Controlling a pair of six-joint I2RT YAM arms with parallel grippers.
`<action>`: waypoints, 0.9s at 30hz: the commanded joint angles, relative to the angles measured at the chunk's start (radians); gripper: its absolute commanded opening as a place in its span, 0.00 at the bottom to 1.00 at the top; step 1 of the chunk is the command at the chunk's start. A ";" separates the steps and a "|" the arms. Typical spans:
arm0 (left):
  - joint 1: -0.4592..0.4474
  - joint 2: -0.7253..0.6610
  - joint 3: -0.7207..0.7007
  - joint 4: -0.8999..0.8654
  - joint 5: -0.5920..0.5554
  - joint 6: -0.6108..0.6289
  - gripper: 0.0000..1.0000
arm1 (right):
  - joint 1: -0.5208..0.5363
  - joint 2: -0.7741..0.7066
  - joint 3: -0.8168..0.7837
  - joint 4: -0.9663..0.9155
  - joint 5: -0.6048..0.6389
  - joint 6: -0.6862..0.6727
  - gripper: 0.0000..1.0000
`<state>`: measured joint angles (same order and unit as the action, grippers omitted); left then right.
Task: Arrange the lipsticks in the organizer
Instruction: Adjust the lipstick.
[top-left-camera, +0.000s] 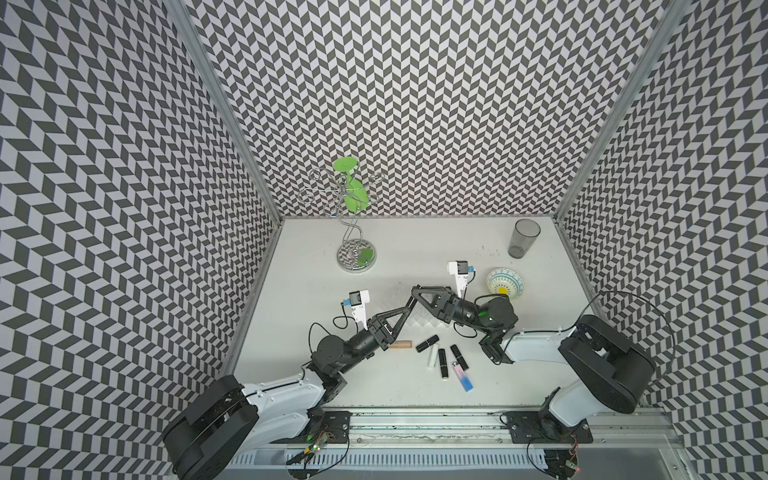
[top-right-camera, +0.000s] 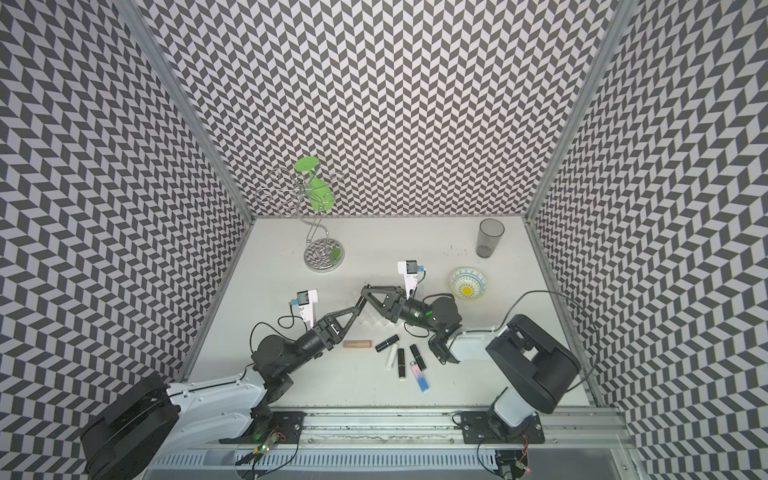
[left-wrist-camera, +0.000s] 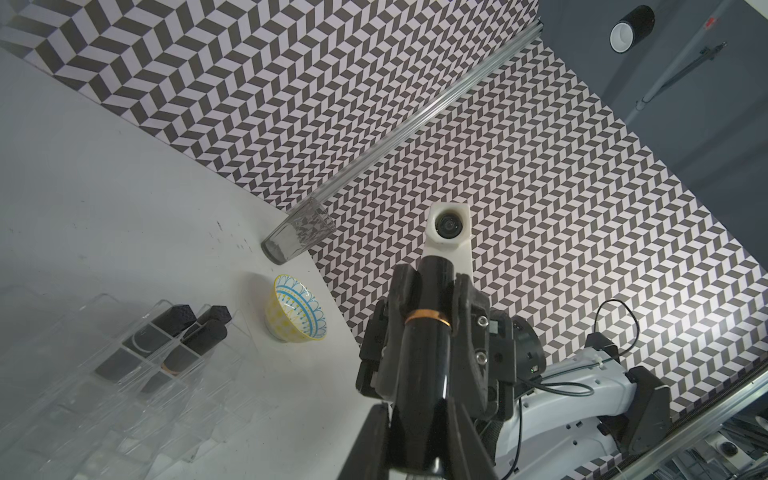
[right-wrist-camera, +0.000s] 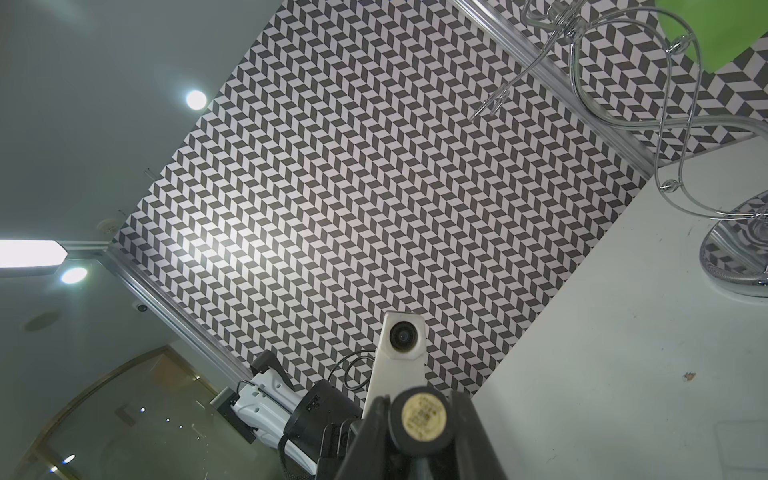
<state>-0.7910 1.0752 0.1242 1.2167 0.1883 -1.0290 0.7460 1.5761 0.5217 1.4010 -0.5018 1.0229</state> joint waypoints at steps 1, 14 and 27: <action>0.001 -0.007 0.038 0.017 0.013 0.010 0.12 | 0.006 -0.003 -0.006 0.050 -0.001 -0.029 0.23; 0.027 -0.215 0.089 -0.387 -0.024 0.091 0.00 | -0.116 0.040 -0.096 0.257 -0.045 0.107 0.63; 0.121 -0.058 0.862 -1.668 -0.068 0.483 0.00 | -0.217 -0.451 0.049 -0.972 0.144 -0.407 0.64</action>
<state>-0.6964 0.9081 0.8639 -0.0963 0.0830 -0.6727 0.5362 1.1976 0.5667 0.7399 -0.4614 0.7635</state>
